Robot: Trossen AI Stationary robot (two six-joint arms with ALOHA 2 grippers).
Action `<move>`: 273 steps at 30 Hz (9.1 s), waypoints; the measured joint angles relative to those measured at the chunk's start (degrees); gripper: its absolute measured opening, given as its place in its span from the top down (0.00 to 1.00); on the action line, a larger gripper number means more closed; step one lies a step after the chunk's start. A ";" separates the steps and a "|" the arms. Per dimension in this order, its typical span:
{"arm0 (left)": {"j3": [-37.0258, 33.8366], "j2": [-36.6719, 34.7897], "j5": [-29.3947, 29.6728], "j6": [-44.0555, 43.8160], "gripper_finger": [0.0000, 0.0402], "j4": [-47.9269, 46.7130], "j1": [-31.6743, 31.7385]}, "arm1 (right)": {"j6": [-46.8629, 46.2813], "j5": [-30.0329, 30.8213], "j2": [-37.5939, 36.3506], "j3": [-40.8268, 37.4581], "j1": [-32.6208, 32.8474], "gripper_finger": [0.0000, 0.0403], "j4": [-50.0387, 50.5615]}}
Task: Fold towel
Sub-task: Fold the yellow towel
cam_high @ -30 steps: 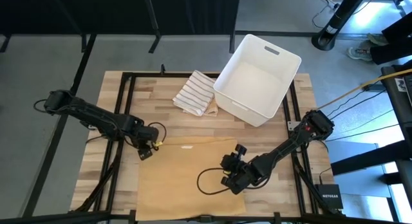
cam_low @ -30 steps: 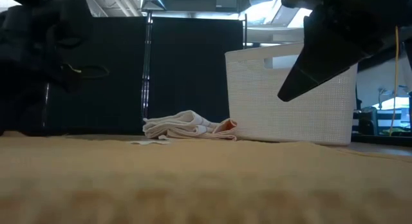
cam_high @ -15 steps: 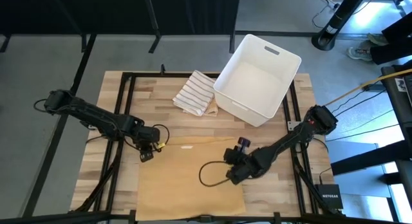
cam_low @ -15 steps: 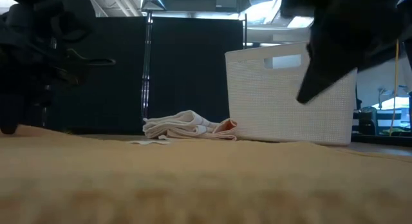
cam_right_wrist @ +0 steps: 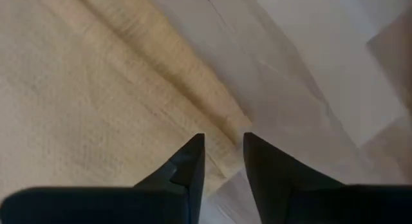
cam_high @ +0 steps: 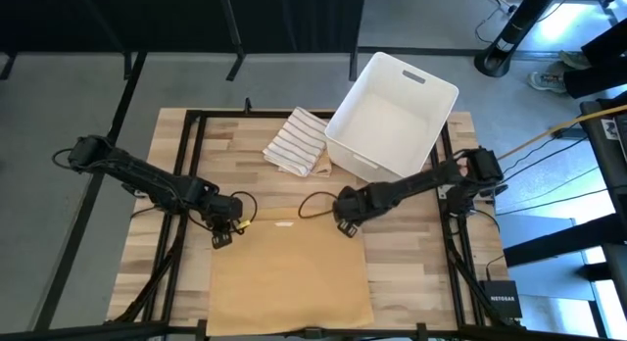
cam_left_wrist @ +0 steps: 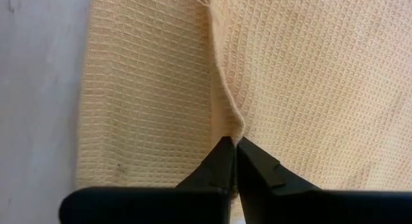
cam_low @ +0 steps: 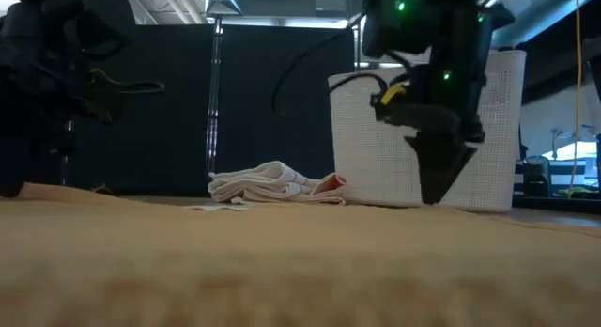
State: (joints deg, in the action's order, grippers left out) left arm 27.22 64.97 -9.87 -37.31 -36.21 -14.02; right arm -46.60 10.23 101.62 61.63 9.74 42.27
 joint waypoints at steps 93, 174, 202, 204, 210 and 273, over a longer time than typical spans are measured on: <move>0.01 0.00 2.22 -2.81 0.99 -0.11 0.02 | 0.05 19.34 -13.27 -3.23 22.84 0.68 0.89; 0.01 0.00 2.69 -1.57 0.99 1.06 0.01 | 2.36 3.18 -9.70 -26.82 8.60 0.68 -52.72; 12.27 -0.24 19.69 -14.44 1.00 -22.78 -11.02 | 8.89 9.57 -18.40 -26.73 8.68 0.99 -48.30; 12.44 -0.24 22.16 -17.00 1.00 -24.27 -12.30 | 8.93 12.19 -19.13 -26.73 9.09 0.99 -47.28; 12.41 -0.22 28.05 -19.31 1.00 -25.80 -13.90 | 8.08 22.53 -19.21 -26.73 10.16 0.99 -43.79; -0.44 14.00 30.68 -23.95 0.65 19.39 -26.81 | 12.45 14.20 -5.03 -26.76 18.24 0.55 -56.27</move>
State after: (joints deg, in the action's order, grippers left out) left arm 26.79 78.97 20.81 -61.26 -16.82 -40.83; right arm -34.15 24.42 96.60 34.87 27.99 -14.00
